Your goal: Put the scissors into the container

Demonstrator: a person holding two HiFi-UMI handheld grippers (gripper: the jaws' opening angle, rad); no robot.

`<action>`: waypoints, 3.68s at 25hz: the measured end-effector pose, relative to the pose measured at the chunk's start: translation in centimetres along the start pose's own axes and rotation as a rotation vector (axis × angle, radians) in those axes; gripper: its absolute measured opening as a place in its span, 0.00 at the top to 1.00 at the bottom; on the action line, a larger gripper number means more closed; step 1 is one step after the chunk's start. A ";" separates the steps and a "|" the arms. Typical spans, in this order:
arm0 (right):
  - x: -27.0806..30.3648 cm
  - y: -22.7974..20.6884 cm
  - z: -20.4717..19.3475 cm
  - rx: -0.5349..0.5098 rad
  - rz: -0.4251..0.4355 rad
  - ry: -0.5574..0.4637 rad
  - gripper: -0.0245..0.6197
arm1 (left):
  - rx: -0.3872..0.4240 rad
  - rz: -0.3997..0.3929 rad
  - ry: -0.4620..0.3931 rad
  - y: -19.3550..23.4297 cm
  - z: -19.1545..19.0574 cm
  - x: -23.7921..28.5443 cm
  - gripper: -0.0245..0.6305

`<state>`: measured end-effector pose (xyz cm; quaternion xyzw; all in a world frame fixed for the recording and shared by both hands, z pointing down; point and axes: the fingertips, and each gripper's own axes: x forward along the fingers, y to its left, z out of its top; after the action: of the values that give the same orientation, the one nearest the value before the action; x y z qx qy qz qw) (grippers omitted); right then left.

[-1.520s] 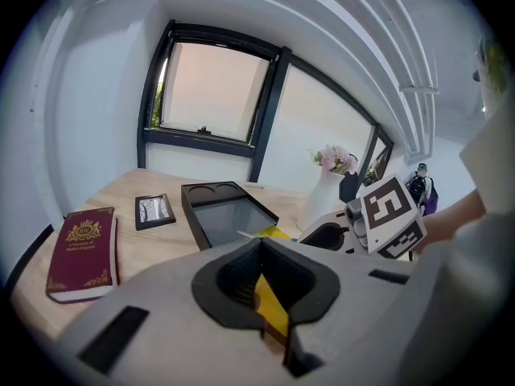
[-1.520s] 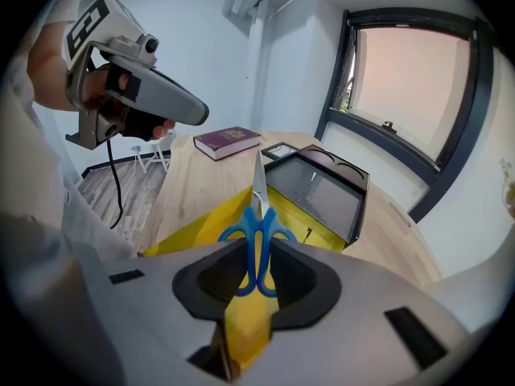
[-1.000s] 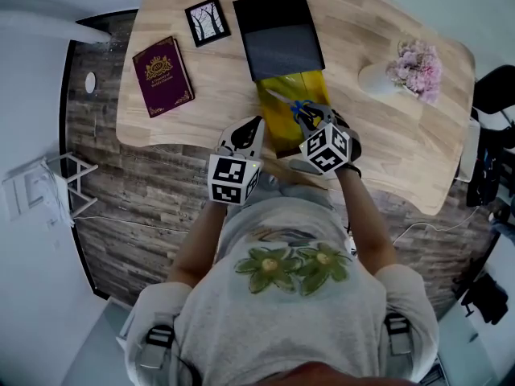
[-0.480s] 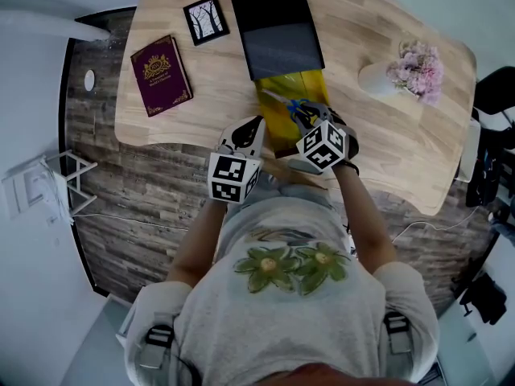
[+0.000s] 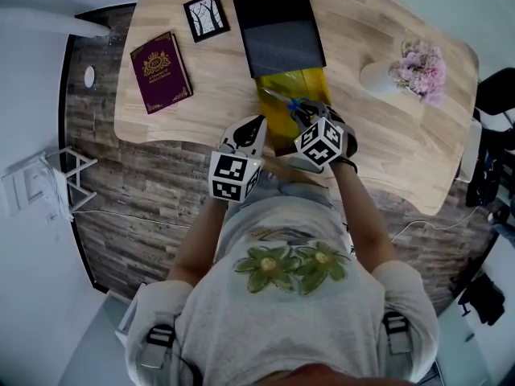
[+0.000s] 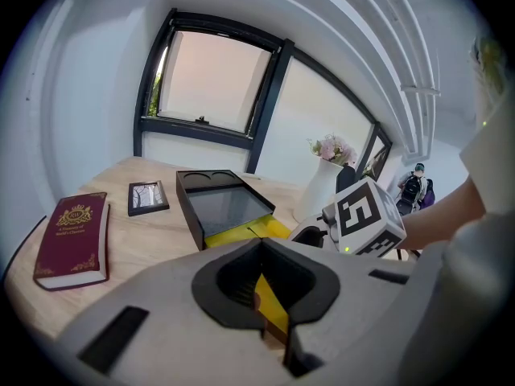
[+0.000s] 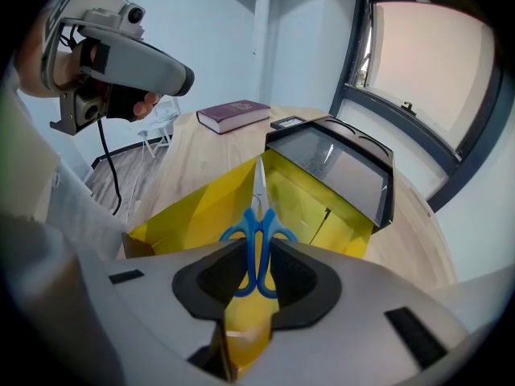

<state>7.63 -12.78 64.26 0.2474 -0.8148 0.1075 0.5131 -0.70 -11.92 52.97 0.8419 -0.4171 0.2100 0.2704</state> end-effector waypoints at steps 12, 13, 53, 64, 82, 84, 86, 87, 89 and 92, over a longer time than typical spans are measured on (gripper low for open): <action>0.9 0.1 -0.3 0.012 0.018 0.025 0.83 | 0.004 0.008 0.005 0.1 -0.3 0.0 0.95; 0.9 0.1 -0.4 0.012 0.019 0.026 0.83 | 0.004 0.008 0.006 0.1 -0.3 0.0 0.95; 3.3 0.5 -1.6 0.018 0.058 0.113 0.82 | -0.015 0.034 0.015 1.5 -0.3 0.7 0.95; 3.5 0.4 -1.8 0.005 0.049 0.140 0.82 | -0.018 0.034 0.016 1.7 -0.2 0.7 0.95; 3.6 0.3 -1.8 0.005 0.060 0.152 0.82 | -0.017 0.025 0.016 1.9 0.1 1.0 0.95; 3.6 0.3 -1.8 0.004 0.060 0.150 0.82 | -0.016 0.025 0.015 1.9 0.1 1.0 0.95; 3.5 0.3 -1.8 0.001 0.058 0.146 0.81 | -0.014 0.025 0.013 1.9 0.2 0.9 0.95; 3.5 0.3 -1.7 0.001 0.056 0.142 0.81 | -0.013 0.025 0.012 1.9 0.2 0.9 0.95; 3.3 0.2 -1.7 0.004 0.051 0.132 0.81 | -0.012 0.025 0.010 1.9 0.3 0.9 0.95; 3.1 0.2 -1.5 0.010 0.043 0.117 0.81 | -0.004 0.024 0.009 2.0 0.5 1.0 0.95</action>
<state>7.63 -12.91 67.68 0.2257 -0.7879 0.1367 0.5564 -1.70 -13.78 53.73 0.8354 -0.4262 0.2160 0.2716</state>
